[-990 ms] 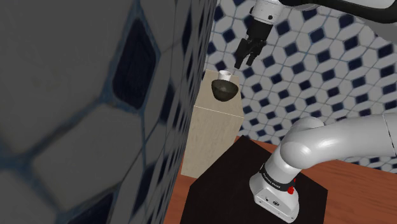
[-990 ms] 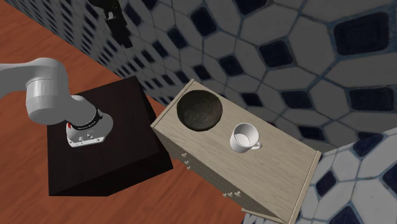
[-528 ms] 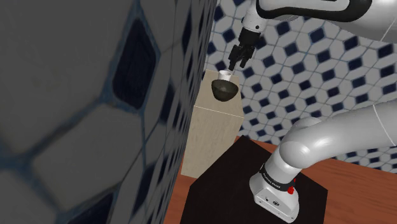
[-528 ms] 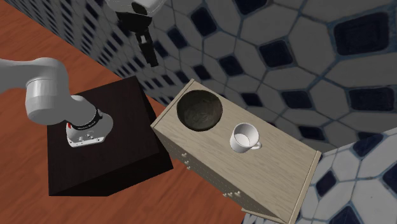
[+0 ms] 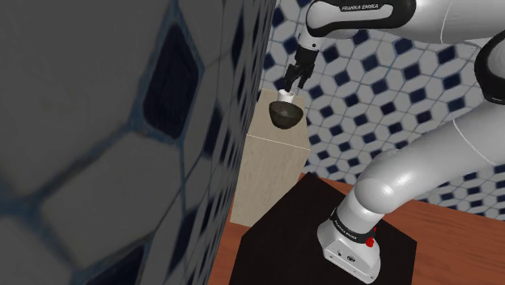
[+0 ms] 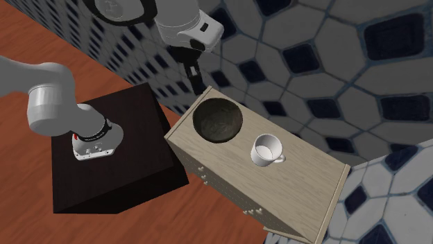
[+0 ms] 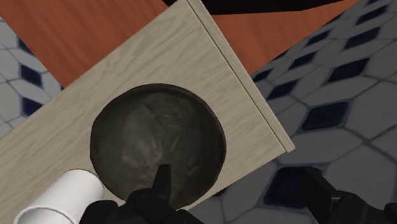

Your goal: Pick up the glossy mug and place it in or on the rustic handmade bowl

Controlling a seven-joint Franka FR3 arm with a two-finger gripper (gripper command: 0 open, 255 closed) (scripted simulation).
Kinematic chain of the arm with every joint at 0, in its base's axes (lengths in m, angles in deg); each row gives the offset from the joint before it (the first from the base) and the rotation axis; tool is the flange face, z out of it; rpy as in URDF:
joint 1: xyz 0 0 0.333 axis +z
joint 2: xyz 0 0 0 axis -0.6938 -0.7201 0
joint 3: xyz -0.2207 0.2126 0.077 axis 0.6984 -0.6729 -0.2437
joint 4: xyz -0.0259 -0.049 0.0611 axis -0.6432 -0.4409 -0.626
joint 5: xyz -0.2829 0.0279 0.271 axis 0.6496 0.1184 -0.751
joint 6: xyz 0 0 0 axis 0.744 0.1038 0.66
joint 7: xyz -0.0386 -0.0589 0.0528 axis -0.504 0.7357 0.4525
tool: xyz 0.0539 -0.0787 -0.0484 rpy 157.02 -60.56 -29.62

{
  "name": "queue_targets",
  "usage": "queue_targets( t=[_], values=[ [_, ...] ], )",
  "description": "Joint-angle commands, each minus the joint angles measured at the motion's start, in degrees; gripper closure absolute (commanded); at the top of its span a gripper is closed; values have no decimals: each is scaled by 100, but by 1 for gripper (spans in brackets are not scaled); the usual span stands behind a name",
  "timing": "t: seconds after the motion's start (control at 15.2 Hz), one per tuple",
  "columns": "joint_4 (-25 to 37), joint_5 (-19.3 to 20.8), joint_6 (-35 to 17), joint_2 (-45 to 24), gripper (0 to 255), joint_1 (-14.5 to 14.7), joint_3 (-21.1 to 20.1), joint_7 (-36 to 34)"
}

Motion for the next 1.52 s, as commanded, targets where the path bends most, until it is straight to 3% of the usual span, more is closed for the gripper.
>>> queue_targets(
  t=[0.0,0.66,1.19,1.45],
  values=[
    [232,-15,-225,-454,0,-29,180,216],
    [1589,-507,-852,-2523,0,-247,759,1171],
    [3214,-1144,-870,-4295,0,-733,870,1850],
    [3046,-1190,-1134,-4396,0,-752,846,1879]
  ],
)
